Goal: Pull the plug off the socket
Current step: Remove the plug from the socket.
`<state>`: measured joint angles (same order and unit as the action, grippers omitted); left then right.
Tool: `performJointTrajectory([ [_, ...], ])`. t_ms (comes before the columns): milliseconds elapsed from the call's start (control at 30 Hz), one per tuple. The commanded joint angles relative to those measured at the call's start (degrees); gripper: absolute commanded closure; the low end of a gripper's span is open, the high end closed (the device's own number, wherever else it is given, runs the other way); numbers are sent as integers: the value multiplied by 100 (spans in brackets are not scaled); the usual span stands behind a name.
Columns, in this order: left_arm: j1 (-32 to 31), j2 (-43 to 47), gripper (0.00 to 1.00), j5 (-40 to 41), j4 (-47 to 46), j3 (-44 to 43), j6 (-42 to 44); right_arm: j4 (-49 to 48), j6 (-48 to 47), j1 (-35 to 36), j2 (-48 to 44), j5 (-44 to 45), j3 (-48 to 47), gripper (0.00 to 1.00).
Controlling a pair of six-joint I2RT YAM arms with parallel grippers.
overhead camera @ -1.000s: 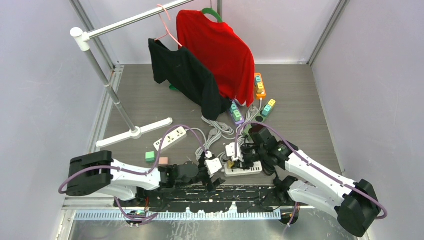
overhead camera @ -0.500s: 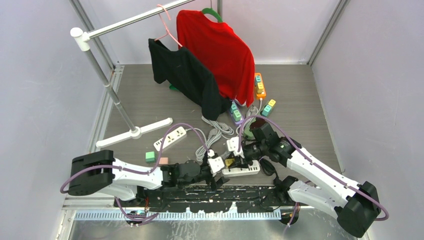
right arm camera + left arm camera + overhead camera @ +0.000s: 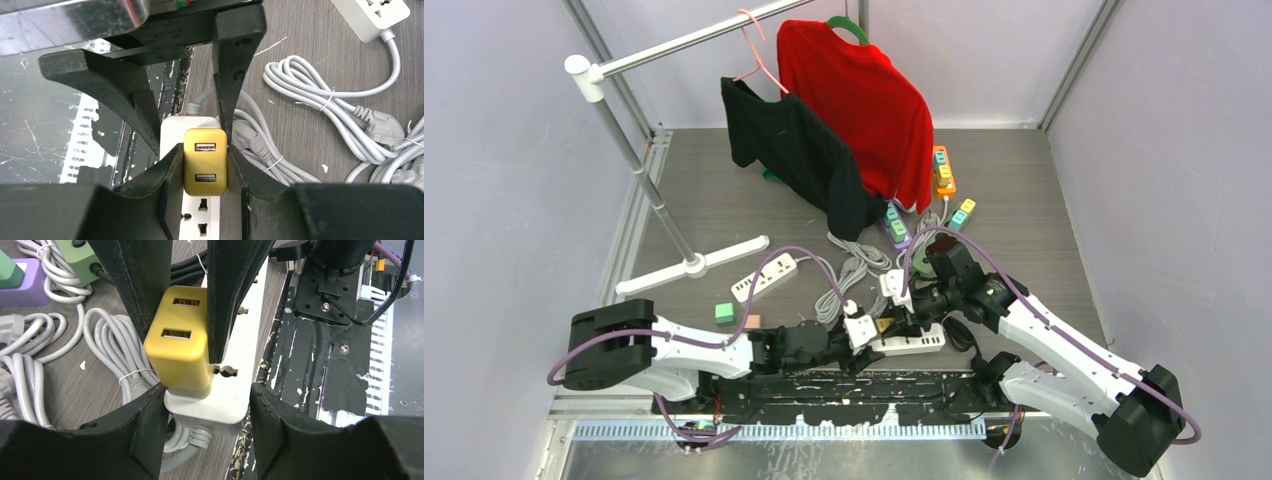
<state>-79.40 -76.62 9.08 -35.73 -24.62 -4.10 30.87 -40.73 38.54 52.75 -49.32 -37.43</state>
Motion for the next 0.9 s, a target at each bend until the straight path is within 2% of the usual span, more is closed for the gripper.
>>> performJointTrajectory([
  [0, 4, 65, 52, 50, -223, -143, 24, -321, 153, -89, -166, -411, -384, 99],
  [67, 3, 96, 66, 43, -217, -118, -9, -156, -35, -101, -189, -427, -390, 99],
  [133, 7, 122, 84, 33, -220, -98, -43, 115, -343, -108, -226, -483, -406, 99],
  [233, 35, 119, 99, 1, -229, -76, -111, 383, -562, -66, -264, -630, -385, 99],
  [333, 60, 53, 100, -12, -194, -105, -150, 145, -445, 4, -278, -691, -312, 99],
  [467, 65, -33, 100, -55, 9, -208, -165, -840, 678, -23, -213, -399, -183, 99],
  [600, 63, -10, 100, -26, 9, -98, -267, -1201, 1010, -355, -119, -457, -130, 99],
  [733, 65, 95, 100, 34, -43, 86, -394, -562, 425, -789, -71, -644, -244, 99],
  [867, 65, 116, 100, 88, -28, 153, -414, 413, -542, -813, -177, -712, -293, 99],
])
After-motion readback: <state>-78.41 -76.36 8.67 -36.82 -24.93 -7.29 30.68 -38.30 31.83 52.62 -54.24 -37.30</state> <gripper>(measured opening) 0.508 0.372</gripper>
